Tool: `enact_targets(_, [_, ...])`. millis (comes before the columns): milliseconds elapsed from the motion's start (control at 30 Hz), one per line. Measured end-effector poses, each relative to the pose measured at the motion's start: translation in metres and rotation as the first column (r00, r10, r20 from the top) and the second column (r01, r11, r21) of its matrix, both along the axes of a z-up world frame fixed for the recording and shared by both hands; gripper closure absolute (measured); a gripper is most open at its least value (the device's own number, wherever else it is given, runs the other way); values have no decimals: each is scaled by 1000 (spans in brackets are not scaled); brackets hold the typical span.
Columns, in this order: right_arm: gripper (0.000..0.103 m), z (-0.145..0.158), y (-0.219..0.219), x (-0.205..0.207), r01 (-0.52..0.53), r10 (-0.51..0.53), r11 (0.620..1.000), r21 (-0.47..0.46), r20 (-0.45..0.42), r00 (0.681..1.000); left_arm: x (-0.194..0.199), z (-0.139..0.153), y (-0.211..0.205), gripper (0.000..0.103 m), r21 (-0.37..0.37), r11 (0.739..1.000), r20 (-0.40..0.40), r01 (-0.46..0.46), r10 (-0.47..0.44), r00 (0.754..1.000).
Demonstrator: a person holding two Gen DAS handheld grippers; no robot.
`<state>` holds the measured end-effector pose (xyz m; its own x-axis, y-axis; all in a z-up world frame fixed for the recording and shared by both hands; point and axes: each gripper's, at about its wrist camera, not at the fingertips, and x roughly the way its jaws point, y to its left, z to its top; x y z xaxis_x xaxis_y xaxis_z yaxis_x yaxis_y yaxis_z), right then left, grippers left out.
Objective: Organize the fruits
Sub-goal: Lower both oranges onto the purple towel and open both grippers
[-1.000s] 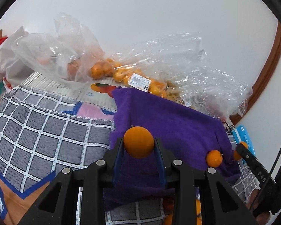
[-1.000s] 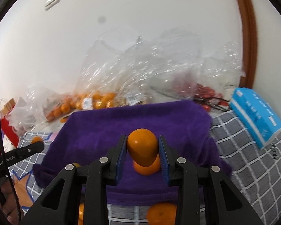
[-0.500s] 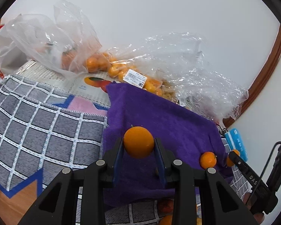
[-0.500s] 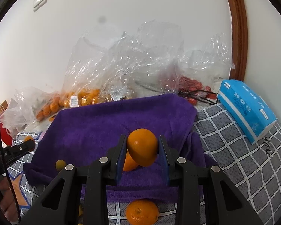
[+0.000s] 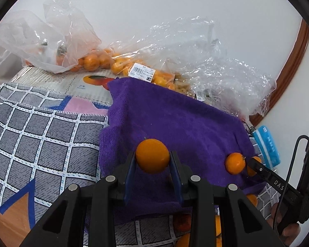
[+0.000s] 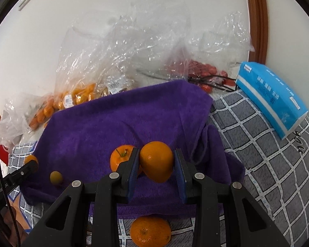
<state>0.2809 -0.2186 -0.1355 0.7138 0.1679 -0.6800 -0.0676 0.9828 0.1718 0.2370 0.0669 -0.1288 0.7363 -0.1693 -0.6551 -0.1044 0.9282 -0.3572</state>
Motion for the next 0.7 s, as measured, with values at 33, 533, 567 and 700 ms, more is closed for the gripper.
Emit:
enact_targets(33, [70,-1,1,1,-2,2,1000,-5,-5,1000,0,0,-1,72,-1,1000,-1,1,-1,1000])
enact_targets(533, [69,-6,4,2,8,-9,999,-32,-13,1000,0,-1,-11,72,65,998,3,10,-10,1000])
enact_targets(567, [69,-6,4,2,6,-6,999,-34,-11,1000,0,-1,-11,72,64,998,3,11,-11,1000])
enact_targets(700, [69,-2,8,-3,6,-5,999,-51,13,1000,-1,-1,-10,72,61,998,1,12,-12,1000])
